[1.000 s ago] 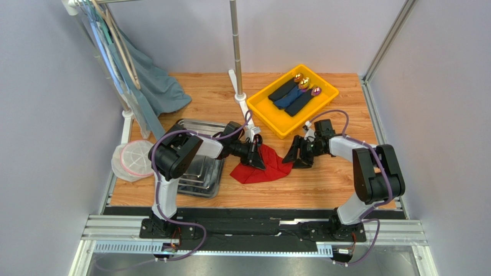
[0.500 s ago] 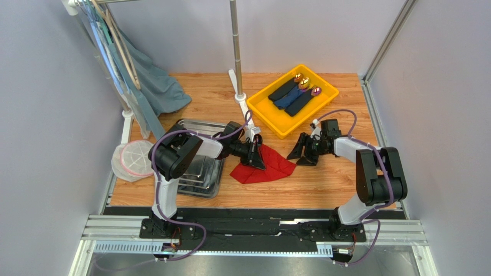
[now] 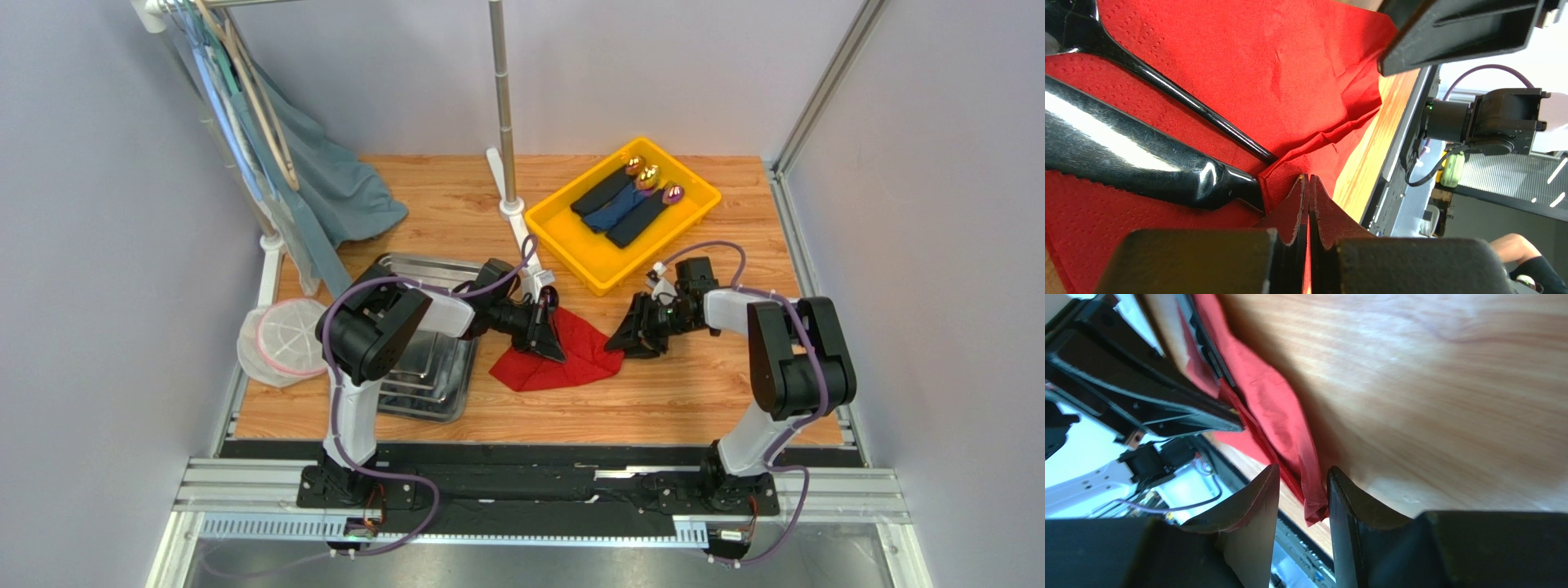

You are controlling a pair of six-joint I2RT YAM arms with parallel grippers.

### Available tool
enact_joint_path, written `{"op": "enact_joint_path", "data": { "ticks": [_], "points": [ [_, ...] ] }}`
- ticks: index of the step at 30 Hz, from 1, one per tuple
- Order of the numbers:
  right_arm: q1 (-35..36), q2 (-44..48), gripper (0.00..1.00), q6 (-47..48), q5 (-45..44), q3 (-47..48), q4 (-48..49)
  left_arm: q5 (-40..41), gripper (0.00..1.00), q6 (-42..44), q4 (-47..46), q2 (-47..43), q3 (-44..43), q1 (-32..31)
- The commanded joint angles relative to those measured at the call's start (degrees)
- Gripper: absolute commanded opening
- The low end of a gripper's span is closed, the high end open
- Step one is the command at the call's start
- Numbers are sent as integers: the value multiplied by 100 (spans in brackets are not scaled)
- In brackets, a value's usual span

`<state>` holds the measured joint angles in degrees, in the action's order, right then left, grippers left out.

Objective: Place the utensils on the paper napkin and roll it up

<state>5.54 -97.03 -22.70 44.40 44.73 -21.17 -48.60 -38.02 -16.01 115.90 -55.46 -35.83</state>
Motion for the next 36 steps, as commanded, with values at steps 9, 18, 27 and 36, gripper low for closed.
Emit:
{"op": "enact_joint_path", "data": {
  "ticks": [9, 18, 27, 36],
  "points": [
    [35, 203, 52, -184, 369, 123, -185, 202, 0, 295, 98, 65, -52, 59],
    [43, 71, 20, 239, -240, 405, -810, 210, 0, 295, 98, 30, -35, 59],
    [289, 528, 0, -15, 552, 466, -423, 219, 0, 295, 98, 21, -44, 68],
    [781, 449, 0, -287, 535, 703, -309, 237, 0, 339, 151, -23, -61, 59]
  ]
}}
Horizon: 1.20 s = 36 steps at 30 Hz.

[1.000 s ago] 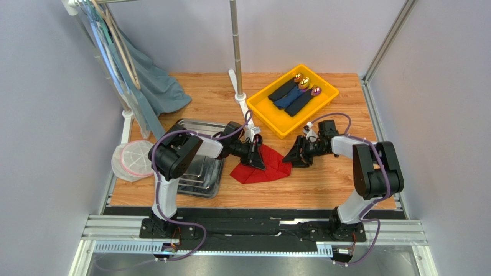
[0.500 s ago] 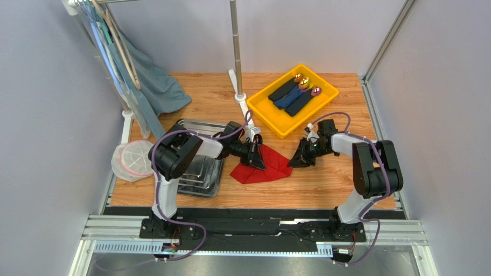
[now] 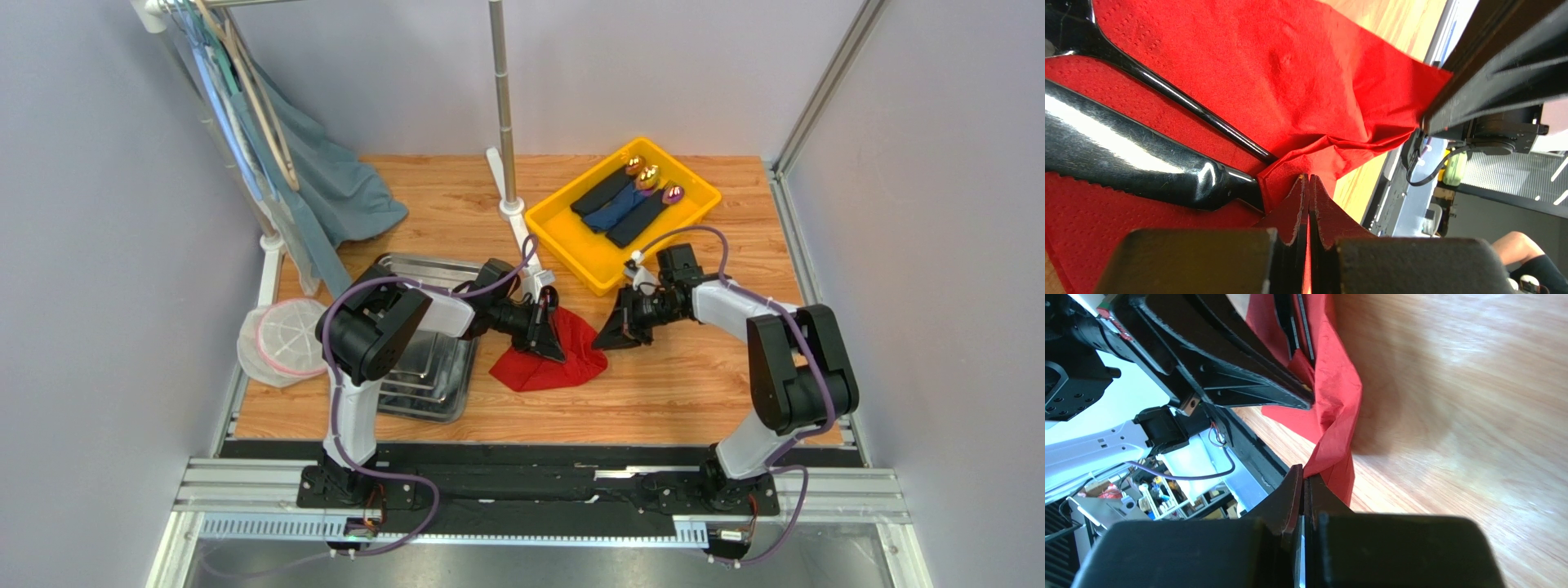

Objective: Place the utensils on the paper napkin and roll it up

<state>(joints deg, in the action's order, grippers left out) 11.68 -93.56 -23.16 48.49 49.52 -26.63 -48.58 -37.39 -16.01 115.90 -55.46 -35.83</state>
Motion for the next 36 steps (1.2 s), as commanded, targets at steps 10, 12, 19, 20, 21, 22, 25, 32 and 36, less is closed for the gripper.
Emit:
{"op": "enact_joint_path", "data": {
  "ticks": [10, 12, 19, 20, 21, 22, 25, 32, 36],
  "points": [
    [633, -84, 0, -663, 47, 462, 545, 235, 0, 329, 204, -120, -61, 59],
    [686, -92, 0, -681, -50, 471, 554, 243, 0, 328, 212, -120, -61, 59],
    [792, -277, 0, -673, -314, 524, 580, 235, 0, 364, 230, -418, -44, 59],
    [792, -286, 0, -681, -331, 533, 598, 235, 0, 398, 239, -497, -52, 59],
    [783, -303, 0, -681, -349, 541, 589, 191, 0, 399, 256, -533, -52, 59],
    [792, -329, 0, -681, -349, 550, 598, 191, 1, 399, 282, -568, -52, 59],
    [800, -347, 0, -681, -375, 585, 607, 129, 2, 443, 370, -691, -44, 59],
    [800, -303, 0, -673, -402, 585, 589, 103, 15, 723, 976, -1086, 79, 129],
    [792, -277, 0, -655, -402, 568, 580, 120, 17, 1224, 1914, -1402, 123, 199]
  ]
}}
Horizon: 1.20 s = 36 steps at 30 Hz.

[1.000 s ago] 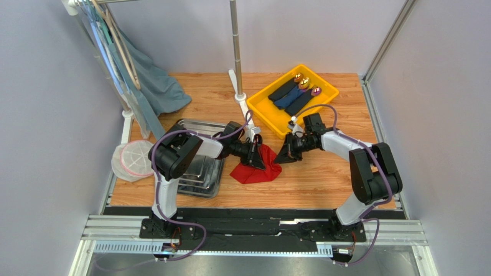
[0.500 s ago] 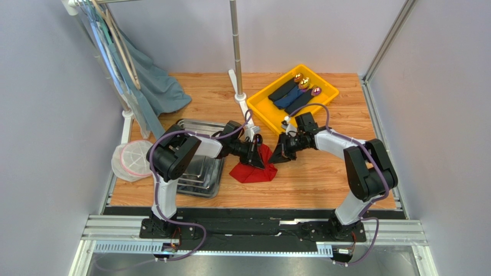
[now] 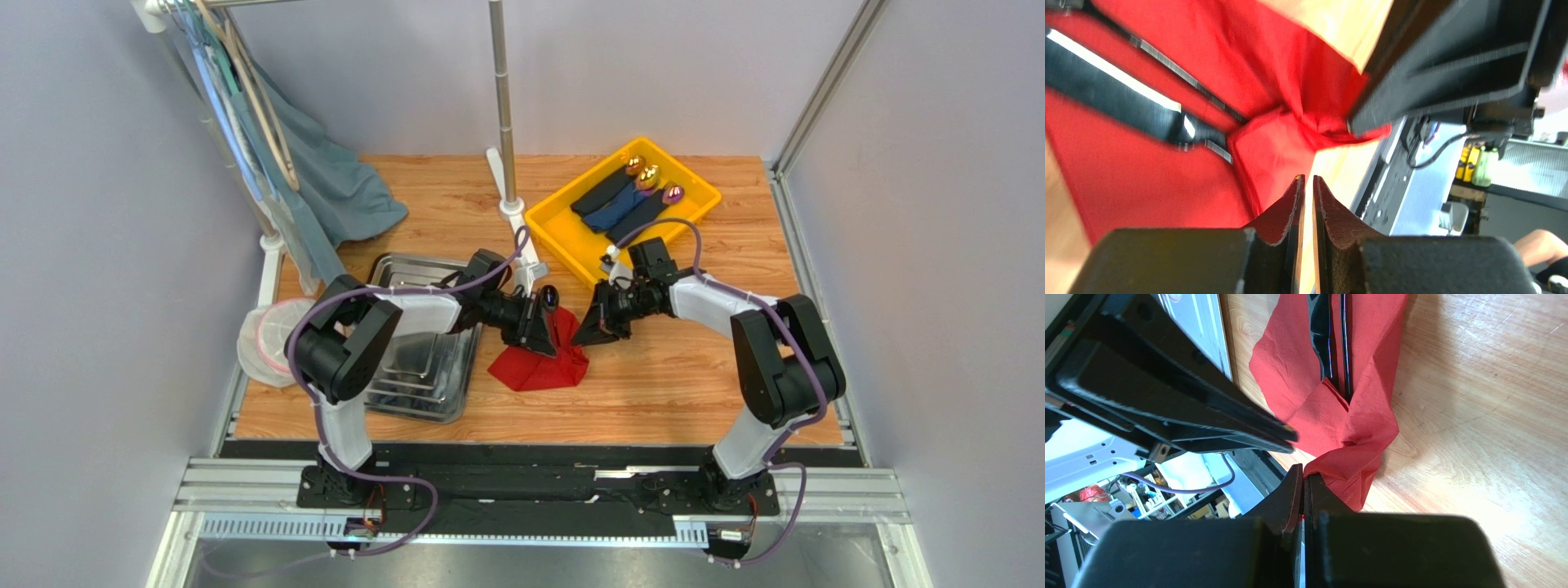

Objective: Place the utensils on the paper napkin and roll it up

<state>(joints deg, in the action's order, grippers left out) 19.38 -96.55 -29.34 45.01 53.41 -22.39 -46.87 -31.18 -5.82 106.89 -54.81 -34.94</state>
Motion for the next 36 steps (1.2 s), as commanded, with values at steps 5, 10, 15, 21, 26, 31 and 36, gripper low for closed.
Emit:
{"op": "enact_joint_path", "data": {
  "ticks": [5, 10, 15, 21, 26, 31, 36],
  "points": [
    [31, 22, 0, -28, -63, 179, 147, 98, 29, 1157, 1557, -924, 189, 277],
    [31, 58, 0, -10, -72, 161, 139, 205, 39, 1386, 1769, -864, 155, 277],
    [31, 75, 0, -1, -81, 135, 121, 301, 44, 1360, 1796, -591, -12, 268],
    [31, 75, 0, -54, -72, 161, 139, 301, 44, 1343, 1708, -380, -144, 137],
    [22, 137, 0, -45, -63, 152, 130, 266, 42, 1229, 1524, -239, -153, 57],
    [49, 172, 0, -28, -45, 152, 112, 222, 37, 1123, 1391, -160, -171, -4],
    [119, 233, 0, 16, -45, 161, 121, 266, 11, 1044, 1347, -55, -250, -4]
  ]
}}
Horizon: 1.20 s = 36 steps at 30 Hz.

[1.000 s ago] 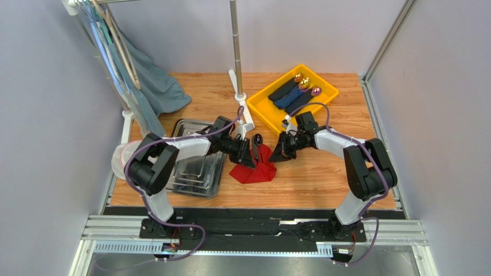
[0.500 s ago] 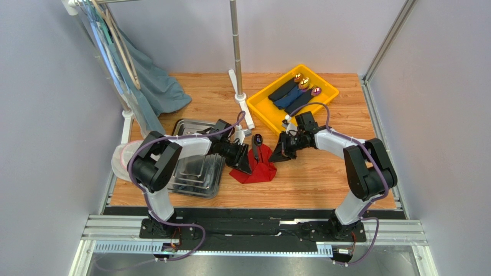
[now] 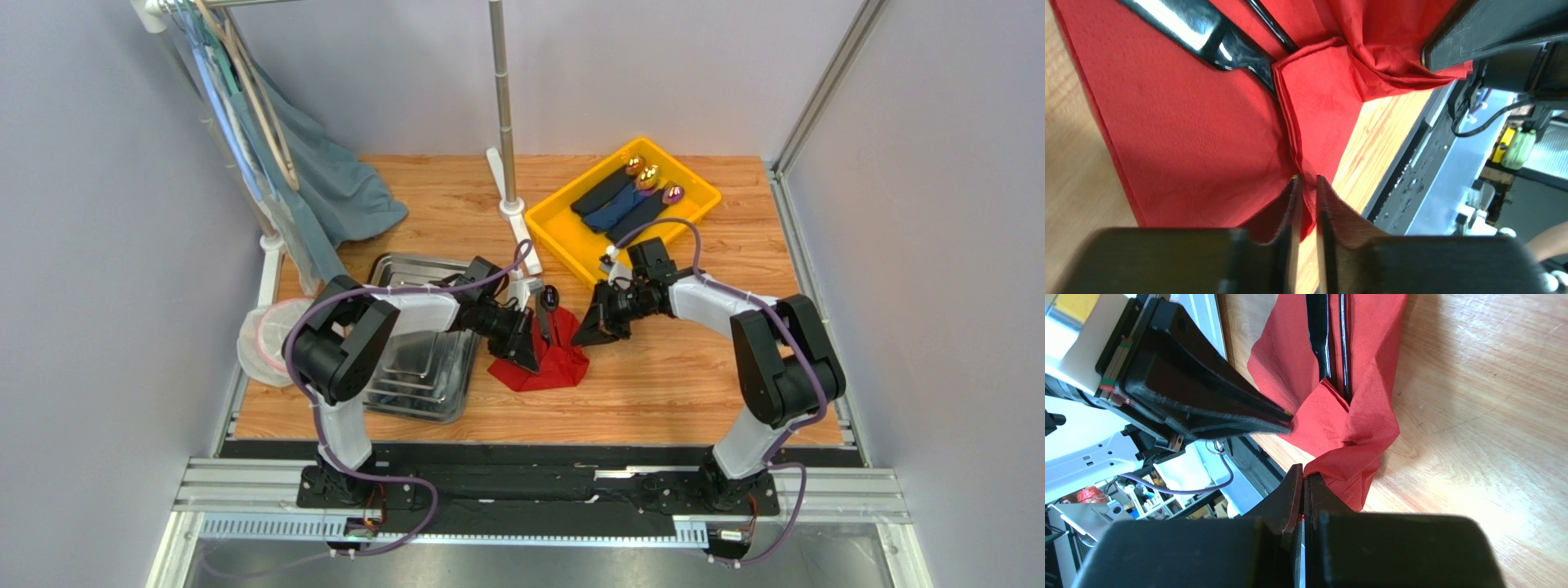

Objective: Place the utensils on the paper napkin and roll it up

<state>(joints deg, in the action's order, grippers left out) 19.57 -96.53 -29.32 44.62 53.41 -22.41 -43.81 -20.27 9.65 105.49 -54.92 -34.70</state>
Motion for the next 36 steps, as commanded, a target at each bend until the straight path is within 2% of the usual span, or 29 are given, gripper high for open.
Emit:
{"op": "enact_joint_path", "data": {
  "ticks": [1, 3, 16, 36],
  "points": [
    [125, 240, 0, 14, -15, 170, 123, -48, 8, -56, -209, 129, -256, -37],
    [187, 266, 0, 23, -24, 205, 141, -48, 0, -100, -244, 156, -256, -37],
    [600, 152, 0, -126, -173, 390, 281, 83, 0, -126, -156, 253, -300, -37],
    [1005, -639, 0, -689, -217, 469, 1143, 48, 0, -91, -130, 314, -362, -37]
  ]
}}
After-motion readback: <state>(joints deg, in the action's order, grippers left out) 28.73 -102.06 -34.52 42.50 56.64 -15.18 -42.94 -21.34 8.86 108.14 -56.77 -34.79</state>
